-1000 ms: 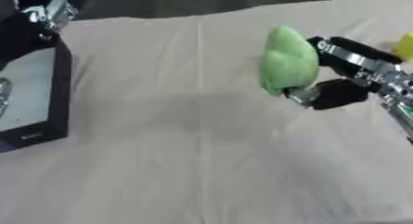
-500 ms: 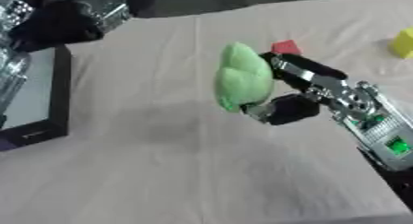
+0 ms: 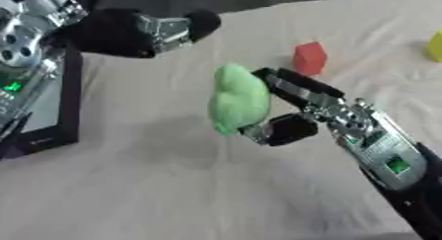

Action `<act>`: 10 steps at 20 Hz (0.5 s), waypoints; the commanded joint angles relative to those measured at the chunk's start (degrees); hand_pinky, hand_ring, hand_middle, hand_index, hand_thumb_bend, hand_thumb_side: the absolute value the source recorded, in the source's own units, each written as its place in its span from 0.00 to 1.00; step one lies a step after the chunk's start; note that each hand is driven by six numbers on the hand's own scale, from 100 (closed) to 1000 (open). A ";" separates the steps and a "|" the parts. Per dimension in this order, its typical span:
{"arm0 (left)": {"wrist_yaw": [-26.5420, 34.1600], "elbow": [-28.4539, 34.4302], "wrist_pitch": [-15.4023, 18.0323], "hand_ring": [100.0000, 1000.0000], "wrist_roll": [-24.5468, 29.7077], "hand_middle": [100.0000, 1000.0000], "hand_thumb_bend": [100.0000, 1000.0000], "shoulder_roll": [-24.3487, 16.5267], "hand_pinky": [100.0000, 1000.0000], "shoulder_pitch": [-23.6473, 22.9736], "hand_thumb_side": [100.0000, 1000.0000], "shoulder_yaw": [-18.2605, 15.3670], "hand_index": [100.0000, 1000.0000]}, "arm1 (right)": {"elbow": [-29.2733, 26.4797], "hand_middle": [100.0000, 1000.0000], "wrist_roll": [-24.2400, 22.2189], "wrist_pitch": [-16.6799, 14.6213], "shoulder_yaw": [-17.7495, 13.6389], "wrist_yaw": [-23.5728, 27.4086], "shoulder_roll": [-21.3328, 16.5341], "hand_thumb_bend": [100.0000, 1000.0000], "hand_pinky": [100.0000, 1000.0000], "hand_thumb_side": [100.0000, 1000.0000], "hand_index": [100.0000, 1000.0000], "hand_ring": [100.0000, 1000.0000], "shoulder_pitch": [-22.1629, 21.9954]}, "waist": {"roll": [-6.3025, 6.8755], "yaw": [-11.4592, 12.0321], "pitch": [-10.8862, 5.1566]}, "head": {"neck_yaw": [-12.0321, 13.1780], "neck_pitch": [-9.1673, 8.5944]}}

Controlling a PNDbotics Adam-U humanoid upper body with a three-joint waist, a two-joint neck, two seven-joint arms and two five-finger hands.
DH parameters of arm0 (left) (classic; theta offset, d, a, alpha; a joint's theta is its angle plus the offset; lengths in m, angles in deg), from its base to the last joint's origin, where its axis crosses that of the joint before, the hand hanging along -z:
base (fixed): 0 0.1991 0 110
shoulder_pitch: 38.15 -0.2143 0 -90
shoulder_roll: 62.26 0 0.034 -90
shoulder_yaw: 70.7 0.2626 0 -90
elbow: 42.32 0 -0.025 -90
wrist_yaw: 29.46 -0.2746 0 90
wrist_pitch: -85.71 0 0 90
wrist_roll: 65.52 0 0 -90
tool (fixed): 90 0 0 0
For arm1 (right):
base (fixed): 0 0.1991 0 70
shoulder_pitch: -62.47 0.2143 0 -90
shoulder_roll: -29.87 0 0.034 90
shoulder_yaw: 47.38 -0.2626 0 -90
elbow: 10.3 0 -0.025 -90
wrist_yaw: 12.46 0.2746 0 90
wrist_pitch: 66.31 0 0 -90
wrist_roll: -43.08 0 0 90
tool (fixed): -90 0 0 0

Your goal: Pick up the objects with one hand, pass them to the other hand, and then place them into the box on the other side of the table.

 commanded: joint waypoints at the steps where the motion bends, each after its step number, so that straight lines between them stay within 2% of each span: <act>1: -1.62 -1.68 -1.44 0.70 2.88 0.67 0.48 0.12 0.73 2.16 0.46 1.64 0.79 | 1.34 0.57 1.63 -0.46 0.32 -1.88 1.17 0.00 0.74 0.08 0.66 0.74 0.87 | 0.00 0.42 -1.70 | -0.36 0.88; 10: -4.88 -6.54 -5.31 0.71 6.29 0.68 0.45 2.29 0.74 3.83 0.45 4.52 0.80 | 5.25 0.56 8.79 -0.71 1.79 -4.67 4.40 0.00 0.73 0.07 0.65 0.73 1.70 | 0.15 1.19 -2.43 | -0.93 2.10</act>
